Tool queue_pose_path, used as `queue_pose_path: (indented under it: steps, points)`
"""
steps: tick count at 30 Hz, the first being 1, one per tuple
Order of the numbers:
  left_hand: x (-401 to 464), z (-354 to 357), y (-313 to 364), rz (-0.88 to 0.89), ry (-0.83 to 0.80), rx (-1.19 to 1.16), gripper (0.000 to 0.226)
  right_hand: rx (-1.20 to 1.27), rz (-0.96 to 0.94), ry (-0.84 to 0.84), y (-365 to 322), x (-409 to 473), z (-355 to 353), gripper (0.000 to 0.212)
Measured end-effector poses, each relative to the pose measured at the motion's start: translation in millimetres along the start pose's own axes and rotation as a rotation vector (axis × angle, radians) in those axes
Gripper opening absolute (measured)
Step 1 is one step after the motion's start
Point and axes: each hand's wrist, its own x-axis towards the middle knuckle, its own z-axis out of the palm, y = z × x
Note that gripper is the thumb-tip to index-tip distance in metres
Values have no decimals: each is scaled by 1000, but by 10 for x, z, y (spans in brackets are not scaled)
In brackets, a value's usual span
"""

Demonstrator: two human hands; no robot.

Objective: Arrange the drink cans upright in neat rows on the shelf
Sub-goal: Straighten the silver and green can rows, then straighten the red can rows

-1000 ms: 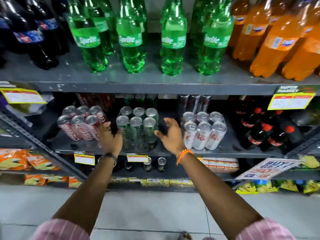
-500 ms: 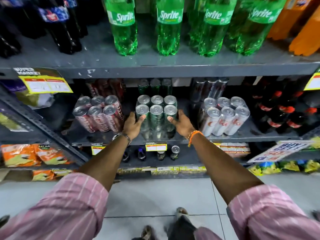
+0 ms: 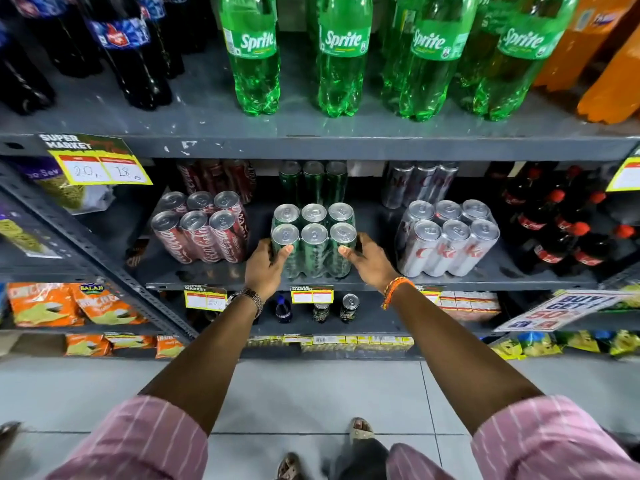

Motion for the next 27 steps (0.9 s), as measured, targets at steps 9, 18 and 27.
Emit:
queue_pose_path:
  steps: [9, 18, 27]
  points:
    - [83, -299, 40, -76, -157, -64, 50, 91, 77, -15, -48, 84, -55, 104]
    - [-69, -1089, -485, -63, 536, -424, 27, -36, -516, 392, -976, -120, 633, 48]
    - [470, -1409, -949, -222, 192, -458, 39, -62, -131, 2, -1377, 512, 1858, 55]
